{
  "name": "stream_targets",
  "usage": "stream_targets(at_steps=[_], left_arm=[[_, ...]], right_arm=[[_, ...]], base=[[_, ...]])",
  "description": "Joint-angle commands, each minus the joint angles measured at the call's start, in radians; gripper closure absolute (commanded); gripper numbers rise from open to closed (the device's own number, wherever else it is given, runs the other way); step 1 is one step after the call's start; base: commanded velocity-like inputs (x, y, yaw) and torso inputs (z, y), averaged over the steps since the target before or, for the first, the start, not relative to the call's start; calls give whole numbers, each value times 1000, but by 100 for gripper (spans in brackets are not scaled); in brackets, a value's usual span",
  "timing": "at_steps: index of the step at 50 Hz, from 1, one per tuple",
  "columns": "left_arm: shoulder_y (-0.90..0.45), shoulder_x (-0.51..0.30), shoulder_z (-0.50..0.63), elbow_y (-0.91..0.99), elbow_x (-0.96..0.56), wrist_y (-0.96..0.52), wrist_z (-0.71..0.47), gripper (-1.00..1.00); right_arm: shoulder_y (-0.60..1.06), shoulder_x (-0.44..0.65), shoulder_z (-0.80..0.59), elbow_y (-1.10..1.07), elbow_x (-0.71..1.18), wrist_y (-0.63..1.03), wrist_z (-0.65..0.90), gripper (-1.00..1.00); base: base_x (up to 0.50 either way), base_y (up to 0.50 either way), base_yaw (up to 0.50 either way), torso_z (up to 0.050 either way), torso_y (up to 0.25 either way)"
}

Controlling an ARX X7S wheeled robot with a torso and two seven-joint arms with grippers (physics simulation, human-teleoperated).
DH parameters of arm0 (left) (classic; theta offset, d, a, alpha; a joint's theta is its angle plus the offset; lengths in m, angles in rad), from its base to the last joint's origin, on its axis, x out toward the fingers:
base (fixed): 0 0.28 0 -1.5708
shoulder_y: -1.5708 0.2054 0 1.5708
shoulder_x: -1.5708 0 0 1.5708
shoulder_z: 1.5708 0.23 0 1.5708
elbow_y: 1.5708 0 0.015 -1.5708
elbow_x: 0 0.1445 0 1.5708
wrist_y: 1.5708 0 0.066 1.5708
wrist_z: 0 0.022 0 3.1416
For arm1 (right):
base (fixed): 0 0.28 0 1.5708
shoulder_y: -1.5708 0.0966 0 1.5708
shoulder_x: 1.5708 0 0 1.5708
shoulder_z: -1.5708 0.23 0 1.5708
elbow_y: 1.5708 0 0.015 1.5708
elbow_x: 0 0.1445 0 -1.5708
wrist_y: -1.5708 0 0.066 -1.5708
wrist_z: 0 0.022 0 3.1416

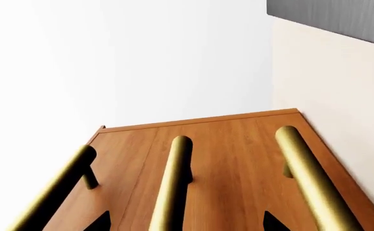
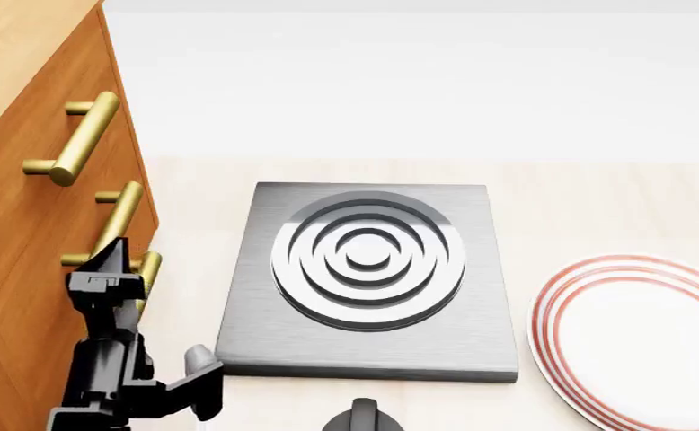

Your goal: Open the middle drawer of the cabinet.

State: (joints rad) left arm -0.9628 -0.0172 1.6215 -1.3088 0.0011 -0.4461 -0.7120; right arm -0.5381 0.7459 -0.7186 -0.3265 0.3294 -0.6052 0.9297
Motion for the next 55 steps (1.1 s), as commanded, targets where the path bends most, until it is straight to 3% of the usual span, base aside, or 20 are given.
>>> stream_targets(at_steps=[1, 55], left_arm=[[-2, -7, -4, 0, -1, -10, -6, -100], [-18, -28, -20, 0, -1, -23, -10, -100]], right_arm=[[3, -2, -3, 4, 0, 2, 0, -100], [20, -6, -19, 22, 10, 4, -4, -100]], base=[[0, 0, 0, 0, 0], [0, 0, 0, 0, 0]])
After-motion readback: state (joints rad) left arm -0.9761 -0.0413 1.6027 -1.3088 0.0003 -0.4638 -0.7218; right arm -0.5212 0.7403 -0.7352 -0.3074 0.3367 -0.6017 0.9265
